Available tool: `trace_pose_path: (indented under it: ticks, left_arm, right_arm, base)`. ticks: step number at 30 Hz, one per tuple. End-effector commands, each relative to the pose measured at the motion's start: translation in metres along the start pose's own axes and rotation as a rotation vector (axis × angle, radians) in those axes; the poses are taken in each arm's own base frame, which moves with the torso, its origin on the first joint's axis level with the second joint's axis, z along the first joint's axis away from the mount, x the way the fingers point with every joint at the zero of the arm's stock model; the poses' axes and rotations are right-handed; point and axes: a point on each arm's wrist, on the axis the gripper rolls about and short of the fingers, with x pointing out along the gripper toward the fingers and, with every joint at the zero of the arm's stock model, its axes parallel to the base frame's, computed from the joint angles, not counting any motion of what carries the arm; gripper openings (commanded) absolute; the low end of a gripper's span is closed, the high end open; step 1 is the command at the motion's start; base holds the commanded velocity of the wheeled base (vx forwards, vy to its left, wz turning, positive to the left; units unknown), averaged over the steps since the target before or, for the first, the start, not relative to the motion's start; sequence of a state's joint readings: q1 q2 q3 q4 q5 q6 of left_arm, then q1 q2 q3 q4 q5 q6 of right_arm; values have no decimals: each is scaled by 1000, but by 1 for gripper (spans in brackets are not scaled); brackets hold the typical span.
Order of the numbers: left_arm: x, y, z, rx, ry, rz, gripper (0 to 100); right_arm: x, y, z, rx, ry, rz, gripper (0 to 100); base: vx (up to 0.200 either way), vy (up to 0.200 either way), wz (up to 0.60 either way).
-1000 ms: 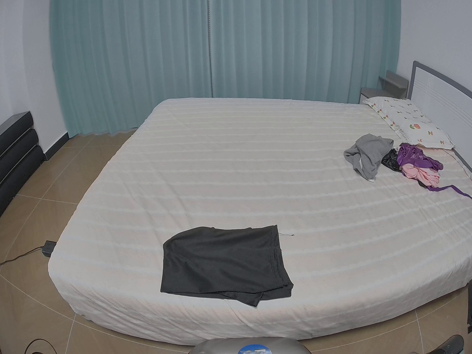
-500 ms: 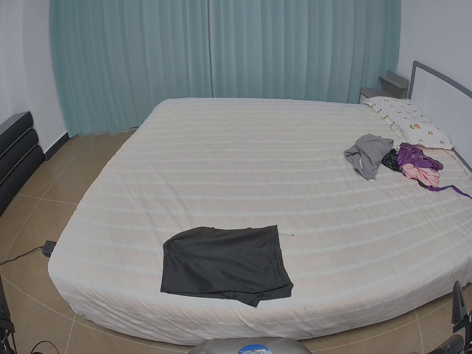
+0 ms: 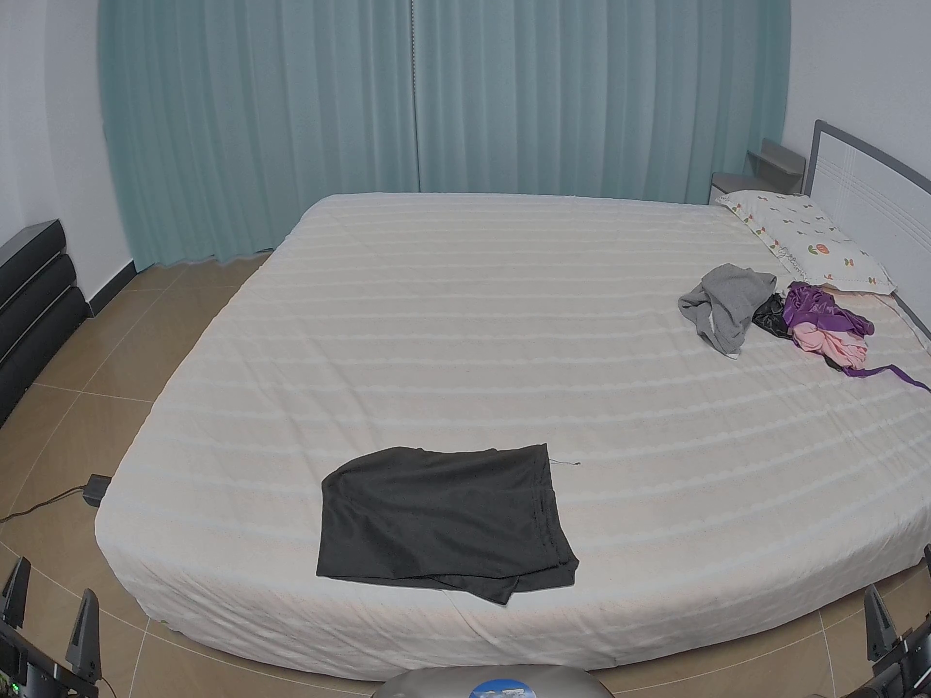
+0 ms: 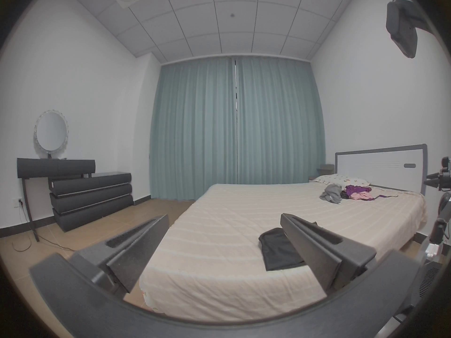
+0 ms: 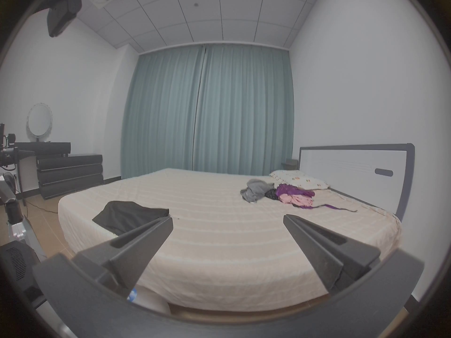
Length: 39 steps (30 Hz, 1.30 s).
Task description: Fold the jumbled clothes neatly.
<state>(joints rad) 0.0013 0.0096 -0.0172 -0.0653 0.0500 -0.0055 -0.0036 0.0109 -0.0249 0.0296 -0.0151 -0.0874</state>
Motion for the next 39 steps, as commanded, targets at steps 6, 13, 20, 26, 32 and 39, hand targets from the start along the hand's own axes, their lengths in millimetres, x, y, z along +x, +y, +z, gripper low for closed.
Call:
trace_pose_path:
  ticks: [6, 13, 20, 26, 32, 39]
  left_arm:
    - [1, -1, -6, -31, 19, -59, 100]
    - [0, -1, -12, -3, 76, -52, 100]
    - [0, -1, -12, -1, 75, -57, 100]
    - [0, -1, -12, 0, 75, -55, 100]
    - [0, -1, -12, -3, 75, -49, 100]
    - [0, -1, -12, -3, 75, -51, 100]
  right_arm:
    - [-3, -1, 3, 11, 7, -18, 100]
    - [-3, 0, 3, 34, 1, 31, 100]
    - [-3, 0, 3, 92, -5, 34, 100]
    - [-3, 3, 4, 84, -11, 166, 100]
    - [-3, 3, 4, 82, -16, 167, 100]
    - [-3, 3, 4, 82, -15, 164, 100]
  base:
    - [0, 0, 0]
    - [0, 0, 0]
    - [0, 0, 0]
    - [0, 0, 0]
    - [0, 0, 0]
    - [0, 0, 0]
